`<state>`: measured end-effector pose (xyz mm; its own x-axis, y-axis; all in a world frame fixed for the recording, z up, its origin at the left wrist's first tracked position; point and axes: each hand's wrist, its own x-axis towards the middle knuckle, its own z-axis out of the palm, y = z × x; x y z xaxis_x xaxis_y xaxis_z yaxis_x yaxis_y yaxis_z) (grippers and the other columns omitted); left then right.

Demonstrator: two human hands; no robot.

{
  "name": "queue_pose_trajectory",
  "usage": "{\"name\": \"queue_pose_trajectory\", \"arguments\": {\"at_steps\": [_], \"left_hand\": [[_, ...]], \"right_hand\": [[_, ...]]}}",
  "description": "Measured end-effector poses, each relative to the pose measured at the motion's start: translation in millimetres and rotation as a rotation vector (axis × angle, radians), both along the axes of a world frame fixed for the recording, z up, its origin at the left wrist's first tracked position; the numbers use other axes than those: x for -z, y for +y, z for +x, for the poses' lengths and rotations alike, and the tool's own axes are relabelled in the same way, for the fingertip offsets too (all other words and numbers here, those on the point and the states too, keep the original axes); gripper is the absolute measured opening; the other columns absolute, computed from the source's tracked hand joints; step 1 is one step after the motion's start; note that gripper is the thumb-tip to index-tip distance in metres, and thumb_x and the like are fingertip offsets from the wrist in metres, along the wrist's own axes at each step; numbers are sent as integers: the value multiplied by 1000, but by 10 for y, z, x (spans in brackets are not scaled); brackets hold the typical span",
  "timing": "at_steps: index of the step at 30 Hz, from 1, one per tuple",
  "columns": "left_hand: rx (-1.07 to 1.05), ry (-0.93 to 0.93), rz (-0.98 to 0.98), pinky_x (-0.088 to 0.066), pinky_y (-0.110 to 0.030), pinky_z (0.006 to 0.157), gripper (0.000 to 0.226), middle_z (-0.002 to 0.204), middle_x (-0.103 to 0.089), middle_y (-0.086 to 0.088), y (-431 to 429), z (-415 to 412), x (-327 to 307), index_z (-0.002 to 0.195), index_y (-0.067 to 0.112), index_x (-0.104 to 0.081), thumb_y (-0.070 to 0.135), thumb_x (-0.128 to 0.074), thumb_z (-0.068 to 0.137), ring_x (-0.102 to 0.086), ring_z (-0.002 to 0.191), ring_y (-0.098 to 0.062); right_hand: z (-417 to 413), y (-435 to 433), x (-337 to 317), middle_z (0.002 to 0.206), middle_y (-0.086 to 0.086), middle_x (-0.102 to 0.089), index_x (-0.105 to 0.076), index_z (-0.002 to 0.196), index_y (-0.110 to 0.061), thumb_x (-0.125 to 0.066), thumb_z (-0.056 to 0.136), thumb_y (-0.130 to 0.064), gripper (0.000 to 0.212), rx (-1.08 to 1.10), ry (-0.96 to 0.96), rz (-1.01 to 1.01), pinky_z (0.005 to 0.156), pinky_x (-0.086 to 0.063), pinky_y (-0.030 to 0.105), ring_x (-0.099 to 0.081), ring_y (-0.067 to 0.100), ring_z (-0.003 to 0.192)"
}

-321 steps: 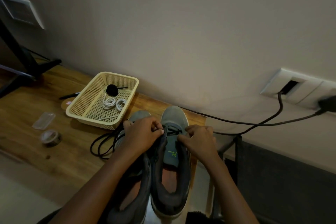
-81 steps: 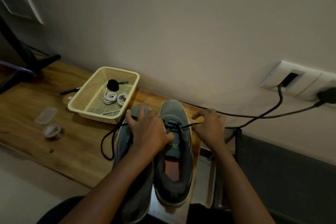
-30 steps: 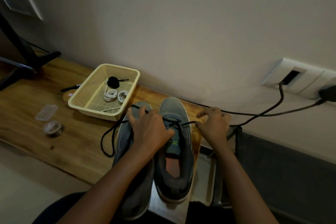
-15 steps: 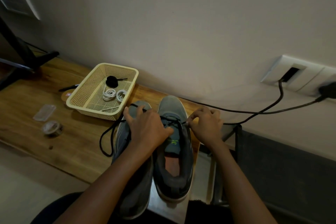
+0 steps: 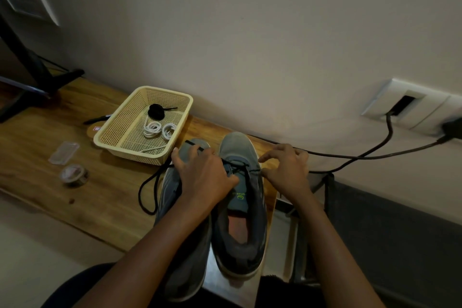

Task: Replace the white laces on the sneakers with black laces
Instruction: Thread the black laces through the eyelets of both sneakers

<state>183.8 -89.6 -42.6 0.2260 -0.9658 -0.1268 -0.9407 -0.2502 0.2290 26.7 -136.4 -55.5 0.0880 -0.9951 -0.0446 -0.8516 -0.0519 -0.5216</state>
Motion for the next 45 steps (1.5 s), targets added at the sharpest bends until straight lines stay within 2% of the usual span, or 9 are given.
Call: {"name": "queue_pose_trajectory", "arguments": {"at_steps": [4,12,19,23,27,30,35,40,45], "left_hand": [[-5,0,-10,1,-56,111,33,140,-45,10,11,-3,-1,91,20,-72,48,-58,80,-19,141,-19],[-21,-25,-12,-2,-55,111,33,140,-45,7,3,-11,-6,88,21,-71,50,-59,79,-20,141,-21],[-43,-24,-1,-5,-54,112,33,116,-58,6,-15,27,34,83,21,-70,51,-56,80,-25,138,-20],[-29,-16,-10,-3,-54,111,31,115,-58,7,-14,21,22,80,20,-67,49,-57,81,-27,136,-20],[-9,0,-3,1,-55,110,30,129,-53,9,-17,6,21,82,20,-69,48,-57,81,-22,139,-20],[-1,3,2,1,-56,110,31,132,-52,8,-26,6,25,86,19,-70,48,-58,82,-21,140,-20],[-6,12,-3,1,-56,111,29,133,-53,6,-24,1,35,85,19,-69,46,-59,81,-23,139,-20],[-3,2,-23,1,-55,111,29,128,-56,8,-25,1,50,84,18,-68,46,-60,80,-24,139,-19],[-8,5,-39,0,-54,111,27,117,-59,9,-25,7,58,82,19,-67,46,-60,79,-26,137,-19]], "right_hand": [[44,40,11,132,-6,-47,-70,90,-26,-68,83,-33,9,-57,52,14,100,-25,39,-22,24,130],[61,9,101,120,-3,-53,-71,91,-22,-67,85,-33,13,63,60,-87,92,-32,35,-34,23,117],[-62,-50,83,117,9,-56,-69,94,-10,-62,90,-18,12,341,-59,-175,77,-37,29,-40,26,113],[-121,-69,74,117,4,-58,-69,93,-17,-66,86,-23,10,190,-17,-68,80,-25,26,-39,27,119],[-66,-11,-6,130,1,-44,-63,112,-28,-68,81,-26,31,33,-29,-17,96,-28,34,-30,27,123],[24,29,-11,133,-3,-44,-67,105,-33,-67,83,-30,22,-89,52,-2,99,-29,39,-26,27,127],[102,50,33,125,-6,-50,-70,94,-26,-63,87,-27,10,-109,65,-37,93,-26,34,-26,24,124],[86,40,28,120,-5,-54,-69,91,-22,-62,88,-26,9,8,71,-102,93,-31,36,-33,23,118],[-48,-27,-30,113,9,-59,-69,96,-9,-59,91,-15,13,372,-128,-250,83,-34,33,-38,28,112]]}}
